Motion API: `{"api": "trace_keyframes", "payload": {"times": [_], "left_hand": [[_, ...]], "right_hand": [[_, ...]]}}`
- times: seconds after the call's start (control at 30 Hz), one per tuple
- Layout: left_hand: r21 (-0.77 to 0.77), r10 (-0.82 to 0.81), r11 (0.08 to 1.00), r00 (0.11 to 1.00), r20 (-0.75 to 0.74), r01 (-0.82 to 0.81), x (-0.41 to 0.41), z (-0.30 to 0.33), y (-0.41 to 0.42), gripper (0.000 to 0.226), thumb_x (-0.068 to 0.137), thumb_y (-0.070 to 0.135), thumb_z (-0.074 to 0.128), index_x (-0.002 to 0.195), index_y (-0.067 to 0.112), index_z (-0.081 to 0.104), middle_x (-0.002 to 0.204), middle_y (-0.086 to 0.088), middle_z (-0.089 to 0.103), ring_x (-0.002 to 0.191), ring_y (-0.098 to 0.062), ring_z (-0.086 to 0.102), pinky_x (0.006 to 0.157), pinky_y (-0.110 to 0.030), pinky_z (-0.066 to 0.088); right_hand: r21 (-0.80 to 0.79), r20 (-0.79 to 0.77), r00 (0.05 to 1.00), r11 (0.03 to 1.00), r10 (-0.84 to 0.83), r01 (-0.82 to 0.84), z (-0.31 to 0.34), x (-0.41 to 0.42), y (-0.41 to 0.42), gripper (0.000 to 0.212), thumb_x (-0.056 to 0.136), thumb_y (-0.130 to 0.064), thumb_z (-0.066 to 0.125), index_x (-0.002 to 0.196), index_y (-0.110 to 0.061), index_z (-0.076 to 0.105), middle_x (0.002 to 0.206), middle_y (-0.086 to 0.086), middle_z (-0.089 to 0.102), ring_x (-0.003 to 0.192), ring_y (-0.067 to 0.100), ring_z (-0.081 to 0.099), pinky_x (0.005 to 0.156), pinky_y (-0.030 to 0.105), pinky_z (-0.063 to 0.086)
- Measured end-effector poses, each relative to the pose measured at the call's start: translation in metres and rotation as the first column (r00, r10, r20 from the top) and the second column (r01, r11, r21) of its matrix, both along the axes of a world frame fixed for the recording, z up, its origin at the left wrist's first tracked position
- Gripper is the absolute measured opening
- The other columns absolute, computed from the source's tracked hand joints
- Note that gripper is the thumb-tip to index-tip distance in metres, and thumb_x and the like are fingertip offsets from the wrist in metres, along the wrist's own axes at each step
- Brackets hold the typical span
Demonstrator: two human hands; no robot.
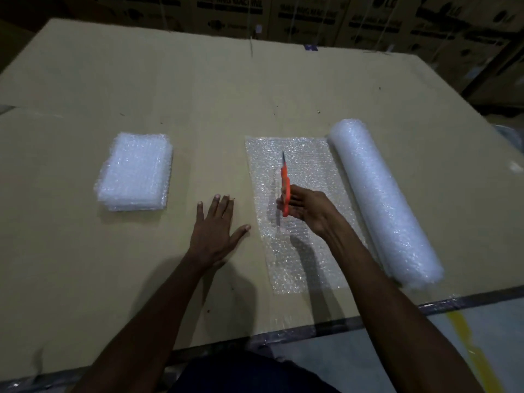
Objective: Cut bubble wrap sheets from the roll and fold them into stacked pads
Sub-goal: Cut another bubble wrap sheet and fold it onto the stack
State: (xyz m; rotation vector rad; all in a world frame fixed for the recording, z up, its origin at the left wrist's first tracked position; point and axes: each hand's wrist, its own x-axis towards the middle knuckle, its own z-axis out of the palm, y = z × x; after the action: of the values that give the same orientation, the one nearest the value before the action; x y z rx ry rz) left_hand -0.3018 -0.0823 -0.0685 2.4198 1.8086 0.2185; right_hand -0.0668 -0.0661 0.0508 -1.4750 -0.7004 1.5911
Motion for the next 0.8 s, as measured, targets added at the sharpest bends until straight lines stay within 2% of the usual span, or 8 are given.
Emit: {"api": "trace_keyframes", "payload": {"times": [0.03,0.13,0.23,0.43,0.5,0.57,0.67,0.8], "left_hand": [[0.005,-0.002,1.000,1.000,-0.007,0.002,0.001,0.001,-0.001,0.094,0.093,0.074,0.007,0.156,0.007,0.028,0.163,-0.010,0.025,0.153,-0.028,0.015,0.120,-0.059,0.008],[0.027,-0.016,1.000,1.000,-0.016,0.017,0.011,0.005,-0.006,0.096,0.094,0.074,0.003,0.153,0.005,0.033,0.161,-0.012,0.030,0.152,-0.030,0.020,0.119,-0.061,0.010],[0.044,-0.024,0.999,1.000,-0.007,0.025,0.032,0.012,-0.016,0.094,0.094,0.073,0.002,0.153,0.007,0.033,0.162,-0.011,0.029,0.152,-0.028,0.018,0.120,-0.059,0.009],[0.040,-0.065,0.997,0.998,0.027,0.063,0.079,0.023,-0.041,0.089,0.095,0.073,0.008,0.156,0.011,0.025,0.165,-0.006,0.023,0.154,-0.024,0.011,0.121,-0.055,0.005],[0.024,-0.090,0.996,0.995,0.049,0.089,0.092,0.022,-0.048,0.089,0.095,0.074,0.008,0.157,0.011,0.023,0.166,-0.006,0.020,0.154,-0.022,0.008,0.122,-0.054,0.005],[-0.001,-0.129,0.992,0.989,0.069,0.129,0.105,0.020,-0.054,0.088,0.096,0.072,0.011,0.157,0.010,0.021,0.166,-0.007,0.017,0.154,-0.022,0.008,0.123,-0.051,0.006],[-0.065,-0.158,0.984,0.979,0.125,0.167,0.122,0.014,-0.061,0.087,0.097,0.069,0.018,0.158,0.007,0.018,0.167,-0.011,0.011,0.154,-0.025,0.006,0.123,-0.046,0.005],[-0.105,-0.169,0.977,0.976,0.137,0.184,0.133,0.002,-0.069,0.094,0.093,0.072,0.012,0.158,0.004,0.016,0.166,-0.015,0.008,0.154,-0.027,0.003,0.123,-0.049,0.005]], "right_hand": [[0.002,-0.055,0.998,1.000,-0.025,0.025,0.001,0.008,-0.006,0.014,0.095,-0.010,0.066,0.091,0.002,0.073,0.080,0.016,0.074,0.072,0.024,0.074,0.079,0.034,0.062],[-0.030,-0.195,0.974,0.993,-0.118,0.115,-0.003,0.031,-0.027,0.014,0.097,-0.008,0.063,0.091,0.003,0.070,0.077,0.015,0.073,0.067,0.021,0.073,0.068,0.027,0.063],[-0.064,-0.233,0.958,0.986,-0.165,0.154,-0.012,0.049,-0.053,0.006,0.092,-0.005,0.069,0.089,-0.001,0.073,0.077,0.009,0.069,0.060,0.014,0.066,0.061,0.022,0.059],[-0.092,-0.319,0.919,0.973,-0.232,0.213,-0.025,0.081,-0.115,0.006,0.090,0.008,0.064,0.092,0.011,0.069,0.087,0.018,0.074,0.069,0.018,0.074,0.067,0.021,0.061],[-0.061,-0.282,0.934,0.976,-0.219,0.211,-0.025,0.090,-0.138,0.007,0.084,0.000,0.072,0.089,0.004,0.071,0.080,0.011,0.072,0.061,0.012,0.068,0.060,0.017,0.057],[-0.020,-0.197,0.964,0.984,-0.177,0.177,-0.025,0.098,-0.160,0.012,0.081,-0.020,0.076,0.082,-0.008,0.075,0.073,0.005,0.066,0.056,0.009,0.057,0.052,0.018,0.047],[0.003,-0.117,0.986,0.993,-0.120,0.121,-0.024,0.103,-0.193,0.030,0.080,-0.047,0.074,0.072,-0.019,0.072,0.071,0.003,0.060,0.054,0.009,0.048,0.049,0.020,0.036],[-0.046,0.001,0.995,0.993,-0.104,0.104,-0.025,0.107,-0.232,0.035,0.070,-0.057,0.079,0.073,-0.021,0.076,0.074,0.006,0.061,0.054,0.013,0.050,0.049,0.024,0.038]]}}
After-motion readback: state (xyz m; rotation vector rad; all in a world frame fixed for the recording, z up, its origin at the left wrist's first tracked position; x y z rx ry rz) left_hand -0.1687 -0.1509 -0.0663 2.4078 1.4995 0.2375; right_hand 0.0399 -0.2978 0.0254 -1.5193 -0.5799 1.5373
